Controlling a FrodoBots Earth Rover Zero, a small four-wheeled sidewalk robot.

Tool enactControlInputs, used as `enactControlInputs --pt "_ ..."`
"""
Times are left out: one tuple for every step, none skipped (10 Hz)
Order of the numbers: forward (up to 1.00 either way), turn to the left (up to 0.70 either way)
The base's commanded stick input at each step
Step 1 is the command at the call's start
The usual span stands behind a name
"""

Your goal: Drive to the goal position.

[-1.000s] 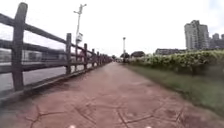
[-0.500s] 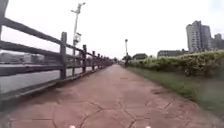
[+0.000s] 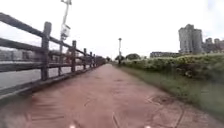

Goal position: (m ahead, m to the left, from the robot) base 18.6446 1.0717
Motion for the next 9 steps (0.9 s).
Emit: enactControlInputs --pt "1.0 0.02" --pt "1.0 -0.22" --pt "1.0 -0.38" --pt "1.0 0.01" --pt "1.0 0.02" --pt "1.0 0.02" --pt "1.0 0.02" --pt "1.0 0.02" --pt "1.0 0.02"
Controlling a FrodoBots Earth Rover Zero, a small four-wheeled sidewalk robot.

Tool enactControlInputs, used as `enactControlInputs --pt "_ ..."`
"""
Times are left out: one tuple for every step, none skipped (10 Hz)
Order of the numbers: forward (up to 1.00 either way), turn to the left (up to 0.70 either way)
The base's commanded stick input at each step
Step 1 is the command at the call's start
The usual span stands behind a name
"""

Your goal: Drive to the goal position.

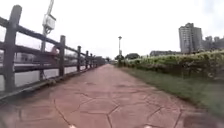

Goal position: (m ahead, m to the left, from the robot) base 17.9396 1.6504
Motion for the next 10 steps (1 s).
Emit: enactControlInputs --pt "1.0 0.02" --pt "1.0 0.02" --pt "1.0 0.02" --pt "1.0 0.02" --pt "1.0 0.02" --pt "1.0 0.02" --pt "1.0 0.02" --pt "1.0 -0.38" --pt "1.0 -0.38" --pt "1.0 -0.35"
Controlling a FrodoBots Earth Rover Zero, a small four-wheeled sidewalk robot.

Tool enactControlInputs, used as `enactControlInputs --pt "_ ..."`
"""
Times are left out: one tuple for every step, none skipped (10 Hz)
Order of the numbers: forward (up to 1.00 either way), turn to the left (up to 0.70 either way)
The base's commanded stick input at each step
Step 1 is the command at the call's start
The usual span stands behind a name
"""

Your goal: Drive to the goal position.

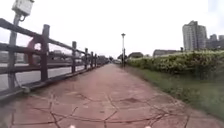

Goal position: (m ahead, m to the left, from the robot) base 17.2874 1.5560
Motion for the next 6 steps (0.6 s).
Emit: enactControlInputs --pt "1.0 -0.02" --pt "1.0 0.02" --pt "1.0 0.02" --pt "1.0 0.02" --pt "1.0 0.02" --pt "1.0 0.02"
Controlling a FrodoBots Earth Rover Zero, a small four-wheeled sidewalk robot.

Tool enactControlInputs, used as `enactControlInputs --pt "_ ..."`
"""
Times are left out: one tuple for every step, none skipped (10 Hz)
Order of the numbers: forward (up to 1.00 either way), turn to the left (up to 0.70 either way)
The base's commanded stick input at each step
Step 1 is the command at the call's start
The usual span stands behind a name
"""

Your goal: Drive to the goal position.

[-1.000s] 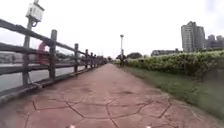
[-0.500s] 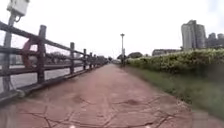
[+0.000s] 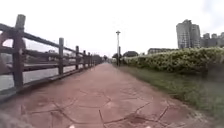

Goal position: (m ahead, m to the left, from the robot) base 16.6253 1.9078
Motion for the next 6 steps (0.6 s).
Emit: enactControlInputs --pt "1.0 0.02" --pt "1.0 0.02" --pt "1.0 0.02" --pt "1.0 0.02" --pt "1.0 0.02" --pt "1.0 0.02"
